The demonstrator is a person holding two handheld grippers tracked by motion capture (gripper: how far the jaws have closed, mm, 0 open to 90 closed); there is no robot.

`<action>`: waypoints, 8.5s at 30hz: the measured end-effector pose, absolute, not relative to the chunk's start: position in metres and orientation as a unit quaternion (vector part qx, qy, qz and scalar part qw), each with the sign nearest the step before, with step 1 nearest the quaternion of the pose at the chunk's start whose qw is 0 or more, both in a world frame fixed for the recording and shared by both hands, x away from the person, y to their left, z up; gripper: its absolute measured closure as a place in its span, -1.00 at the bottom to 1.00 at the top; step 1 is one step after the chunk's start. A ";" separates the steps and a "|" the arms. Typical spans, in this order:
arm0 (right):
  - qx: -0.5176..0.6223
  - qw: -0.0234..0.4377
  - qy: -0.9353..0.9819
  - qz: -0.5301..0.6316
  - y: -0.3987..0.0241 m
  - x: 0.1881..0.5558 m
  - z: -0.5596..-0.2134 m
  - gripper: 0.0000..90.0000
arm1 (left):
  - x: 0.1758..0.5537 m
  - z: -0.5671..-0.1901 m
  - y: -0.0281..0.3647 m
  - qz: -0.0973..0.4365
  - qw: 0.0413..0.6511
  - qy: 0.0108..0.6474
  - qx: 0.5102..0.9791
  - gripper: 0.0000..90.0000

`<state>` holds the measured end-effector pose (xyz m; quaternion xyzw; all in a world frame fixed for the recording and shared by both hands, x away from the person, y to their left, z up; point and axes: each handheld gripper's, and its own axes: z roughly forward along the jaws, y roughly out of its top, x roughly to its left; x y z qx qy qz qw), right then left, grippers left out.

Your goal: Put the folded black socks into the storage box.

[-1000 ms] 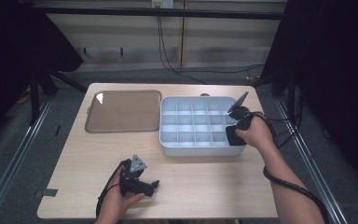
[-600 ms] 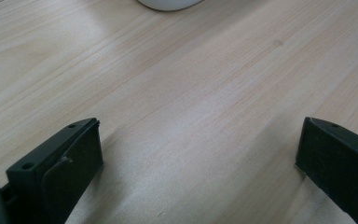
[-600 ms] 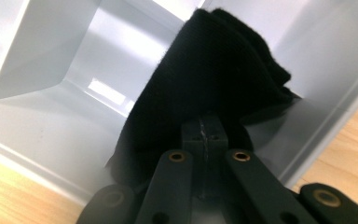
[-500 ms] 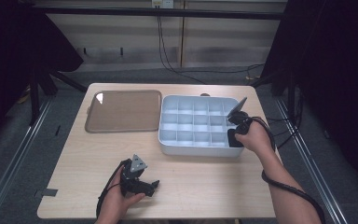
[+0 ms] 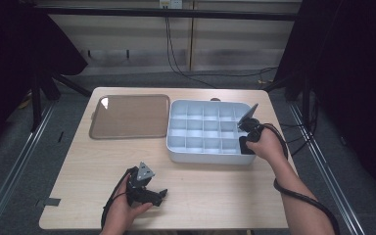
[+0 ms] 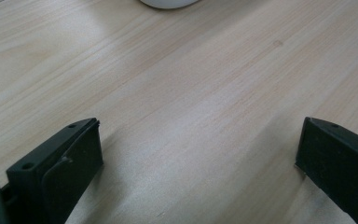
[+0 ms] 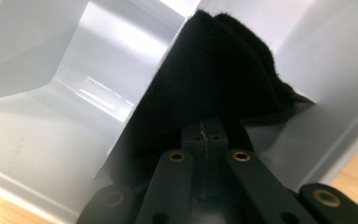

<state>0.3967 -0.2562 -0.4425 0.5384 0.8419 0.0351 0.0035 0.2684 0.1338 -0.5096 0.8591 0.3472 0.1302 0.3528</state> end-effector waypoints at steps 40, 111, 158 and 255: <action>0.547 0.021 0.832 0.085 -0.270 0.397 -0.408 1.00 | 0.269 -0.510 0.134 0.132 0.353 0.345 0.860 -1.00; 0.526 0.049 0.841 0.113 -0.265 0.380 -0.382 -0.08 | 0.269 -0.510 0.133 0.132 0.355 0.343 0.859 -1.00; 0.468 0.033 0.868 0.163 -0.254 0.323 -0.362 -0.53 | 0.269 -0.509 0.133 0.132 0.351 0.340 0.862 -1.00; 0.454 0.027 0.853 0.257 -0.263 0.253 -0.483 -0.62 | 0.269 -0.509 0.134 0.132 0.351 0.340 0.863 -1.00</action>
